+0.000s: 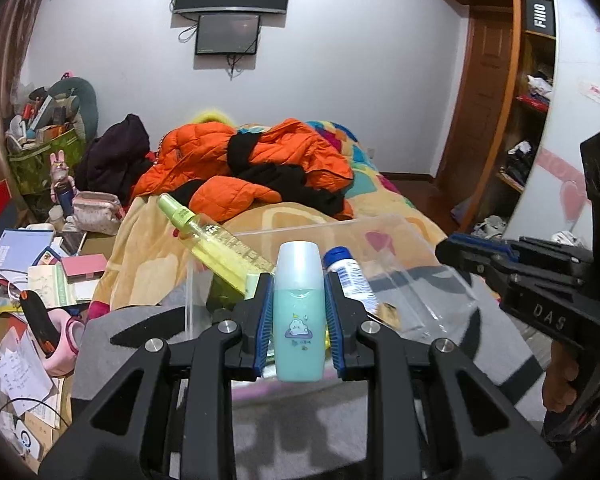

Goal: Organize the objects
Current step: 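Lower the light-blue bottle and brown nut into the clear box and open both tools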

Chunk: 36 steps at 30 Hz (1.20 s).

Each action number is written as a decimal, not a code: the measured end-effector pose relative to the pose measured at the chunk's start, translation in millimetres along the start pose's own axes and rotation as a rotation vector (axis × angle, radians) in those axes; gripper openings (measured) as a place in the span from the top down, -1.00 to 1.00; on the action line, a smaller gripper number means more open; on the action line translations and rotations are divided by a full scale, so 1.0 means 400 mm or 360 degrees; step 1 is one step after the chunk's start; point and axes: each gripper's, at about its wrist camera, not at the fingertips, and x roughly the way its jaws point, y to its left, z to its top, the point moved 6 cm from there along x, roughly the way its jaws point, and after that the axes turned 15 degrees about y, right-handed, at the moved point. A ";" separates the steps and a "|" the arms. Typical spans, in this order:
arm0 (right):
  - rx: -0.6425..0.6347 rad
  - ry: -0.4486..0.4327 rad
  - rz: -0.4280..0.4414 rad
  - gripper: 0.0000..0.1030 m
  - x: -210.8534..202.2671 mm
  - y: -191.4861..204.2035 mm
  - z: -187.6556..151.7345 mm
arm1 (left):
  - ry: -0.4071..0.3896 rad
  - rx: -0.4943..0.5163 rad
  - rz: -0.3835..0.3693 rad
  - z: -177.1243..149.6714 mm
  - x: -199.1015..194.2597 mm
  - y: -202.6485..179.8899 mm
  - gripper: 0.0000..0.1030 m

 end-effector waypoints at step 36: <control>-0.0093 0.0194 0.0027 0.52 0.135 0.060 -0.014 | 0.0142 -0.0066 0.0071 -0.024 0.099 0.056 0.52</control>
